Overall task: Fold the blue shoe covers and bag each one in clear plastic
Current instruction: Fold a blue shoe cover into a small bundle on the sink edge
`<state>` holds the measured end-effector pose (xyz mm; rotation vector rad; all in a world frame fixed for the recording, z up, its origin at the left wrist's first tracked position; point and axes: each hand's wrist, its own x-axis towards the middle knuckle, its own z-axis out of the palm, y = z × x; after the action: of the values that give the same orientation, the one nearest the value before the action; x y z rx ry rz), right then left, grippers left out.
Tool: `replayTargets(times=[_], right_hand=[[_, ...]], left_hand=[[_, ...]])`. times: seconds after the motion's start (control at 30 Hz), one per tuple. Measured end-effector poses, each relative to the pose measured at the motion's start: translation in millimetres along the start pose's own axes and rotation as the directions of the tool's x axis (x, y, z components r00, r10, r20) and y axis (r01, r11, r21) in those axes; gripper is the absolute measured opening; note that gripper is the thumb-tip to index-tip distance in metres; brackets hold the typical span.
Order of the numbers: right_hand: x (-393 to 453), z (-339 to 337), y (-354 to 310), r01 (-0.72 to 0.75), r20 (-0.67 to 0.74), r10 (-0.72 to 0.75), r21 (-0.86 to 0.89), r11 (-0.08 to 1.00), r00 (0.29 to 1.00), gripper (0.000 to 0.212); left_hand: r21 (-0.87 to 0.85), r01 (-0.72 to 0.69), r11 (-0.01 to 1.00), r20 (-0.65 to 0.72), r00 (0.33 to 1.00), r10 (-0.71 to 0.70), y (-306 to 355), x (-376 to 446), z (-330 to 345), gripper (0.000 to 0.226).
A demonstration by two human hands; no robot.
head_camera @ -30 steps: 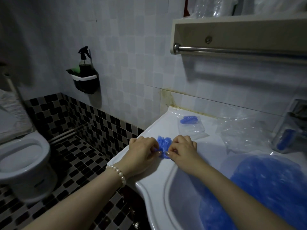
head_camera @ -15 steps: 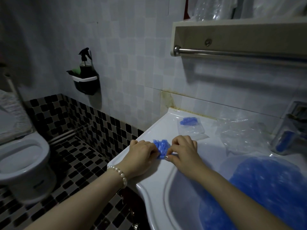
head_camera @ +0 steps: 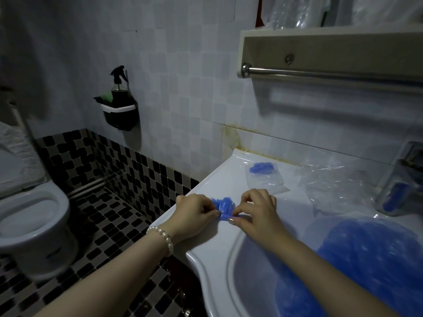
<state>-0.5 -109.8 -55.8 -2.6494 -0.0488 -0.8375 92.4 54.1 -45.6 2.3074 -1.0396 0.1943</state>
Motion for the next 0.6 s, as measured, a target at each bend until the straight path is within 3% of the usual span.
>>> replayTargets(times=[0.13,0.23,0.33,0.43,0.53,0.6], right_hand=[[10.2,-2.0,-3.4,-0.045,0.119,0.051,-0.046,0.998,0.992,0.020],[17.1,-2.1,-1.7,-0.107,0.246,0.125,-0.087,0.990,0.961,0.014],[15.3,-0.6,-3.0,-0.206,0.214,0.216,-0.069,0.976,0.953,0.008],[6.2,-0.4,-3.9,-0.084,0.010,0.084,-0.043,0.996,0.996,0.010],[1.4,-1.9,-4.0,0.051,0.033,-0.050,-0.033,0.998,0.998,0.029],[2.7,-1.0,-5.8,0.053,0.050,-0.052,-0.028,0.998,0.997,0.029]], left_hand=[[-0.053,-0.002,0.999,-0.041,0.999,0.000,-1.8,-2.1,-3.7,0.011],[0.040,-0.078,0.996,-0.015,0.997,0.079,-0.7,-4.0,-4.2,0.018],[0.145,-0.088,0.985,0.010,0.996,0.088,2.7,-4.1,-2.3,0.021],[0.192,-0.051,0.980,0.045,0.998,0.043,3.9,-4.0,-1.7,0.023],[0.170,-0.010,0.985,0.087,0.996,-0.005,5.0,-2.0,-2.5,0.023],[0.130,0.033,0.991,0.082,0.996,-0.044,4.9,-1.4,-2.4,0.018]])
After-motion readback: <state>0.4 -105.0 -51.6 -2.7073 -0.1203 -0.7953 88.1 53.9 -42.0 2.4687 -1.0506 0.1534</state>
